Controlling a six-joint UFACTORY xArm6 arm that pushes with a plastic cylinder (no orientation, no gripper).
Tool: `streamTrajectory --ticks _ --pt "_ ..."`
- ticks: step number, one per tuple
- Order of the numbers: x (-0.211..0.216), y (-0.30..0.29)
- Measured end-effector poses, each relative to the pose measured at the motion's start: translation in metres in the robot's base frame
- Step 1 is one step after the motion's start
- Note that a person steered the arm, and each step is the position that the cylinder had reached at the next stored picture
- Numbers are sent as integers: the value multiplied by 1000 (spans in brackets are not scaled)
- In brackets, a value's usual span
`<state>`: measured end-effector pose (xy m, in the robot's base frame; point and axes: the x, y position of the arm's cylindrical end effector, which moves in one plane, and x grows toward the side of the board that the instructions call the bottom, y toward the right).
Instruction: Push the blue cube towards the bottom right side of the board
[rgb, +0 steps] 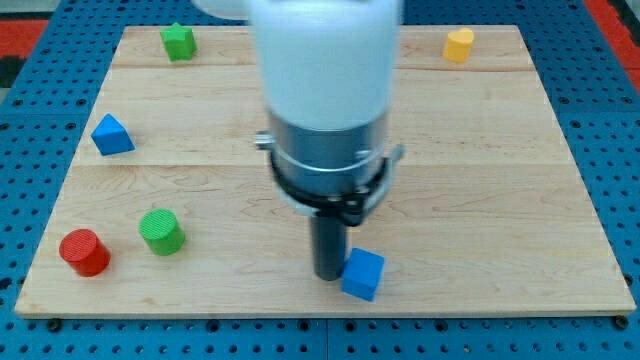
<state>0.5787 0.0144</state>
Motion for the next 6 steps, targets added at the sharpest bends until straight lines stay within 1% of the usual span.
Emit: streamTrajectory --ticks 2,4,5,6 --pt "39 7" --pt "10 67" --pt "8 42" --pt "-8 45"
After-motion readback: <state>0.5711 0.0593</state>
